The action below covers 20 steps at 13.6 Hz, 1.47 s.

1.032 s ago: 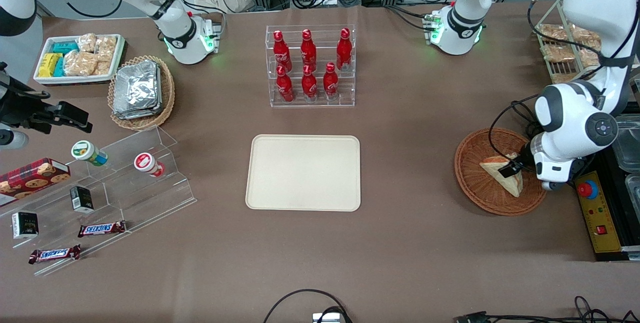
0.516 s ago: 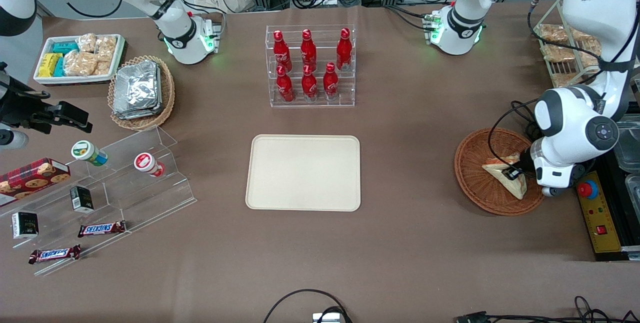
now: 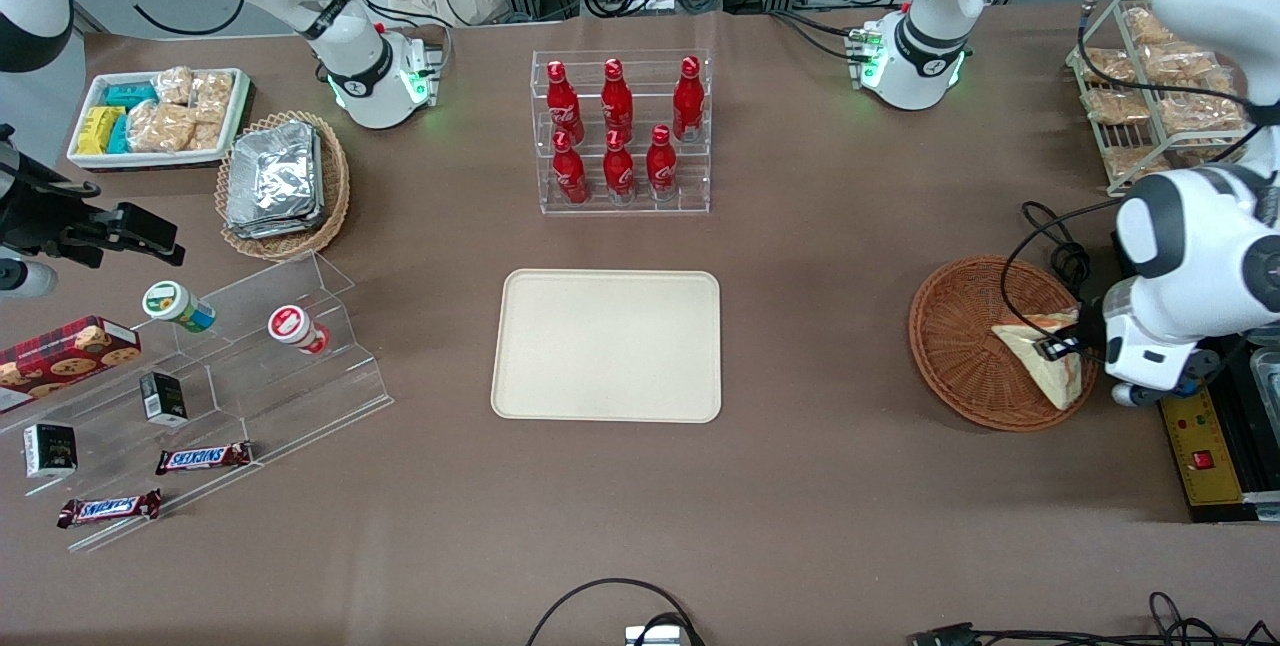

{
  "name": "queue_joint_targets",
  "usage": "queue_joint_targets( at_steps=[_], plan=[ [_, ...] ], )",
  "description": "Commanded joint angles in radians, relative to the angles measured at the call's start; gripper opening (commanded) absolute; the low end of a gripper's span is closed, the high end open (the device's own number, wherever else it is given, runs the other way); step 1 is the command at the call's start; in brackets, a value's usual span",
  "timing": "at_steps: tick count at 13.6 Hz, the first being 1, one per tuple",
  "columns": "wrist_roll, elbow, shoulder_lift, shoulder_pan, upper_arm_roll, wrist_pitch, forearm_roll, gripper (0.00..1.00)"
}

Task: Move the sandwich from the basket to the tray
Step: 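Lift the sandwich out of the basket and carry it toward the tray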

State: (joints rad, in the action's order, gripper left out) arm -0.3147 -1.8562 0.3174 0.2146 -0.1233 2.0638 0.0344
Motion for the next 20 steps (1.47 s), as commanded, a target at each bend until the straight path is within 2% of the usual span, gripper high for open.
queue_joint_targets(
  at_steps=[1, 4, 7, 10, 13, 20],
  plan=[
    [0.046, 0.194, 0.0, -0.012, -0.051, -0.207, -0.002, 0.0],
    [0.045, 0.299, 0.005, -0.072, -0.093, -0.295, -0.001, 0.0],
    [0.026, 0.337, 0.02, -0.214, -0.093, -0.291, -0.008, 0.0],
    [-0.068, 0.385, 0.126, -0.372, -0.093, -0.28, -0.002, 0.0],
    [-0.202, 0.436, 0.247, -0.498, -0.093, -0.194, -0.002, 0.0],
    [-0.284, 0.462, 0.448, -0.678, -0.085, 0.008, 0.002, 0.0]
  ],
)
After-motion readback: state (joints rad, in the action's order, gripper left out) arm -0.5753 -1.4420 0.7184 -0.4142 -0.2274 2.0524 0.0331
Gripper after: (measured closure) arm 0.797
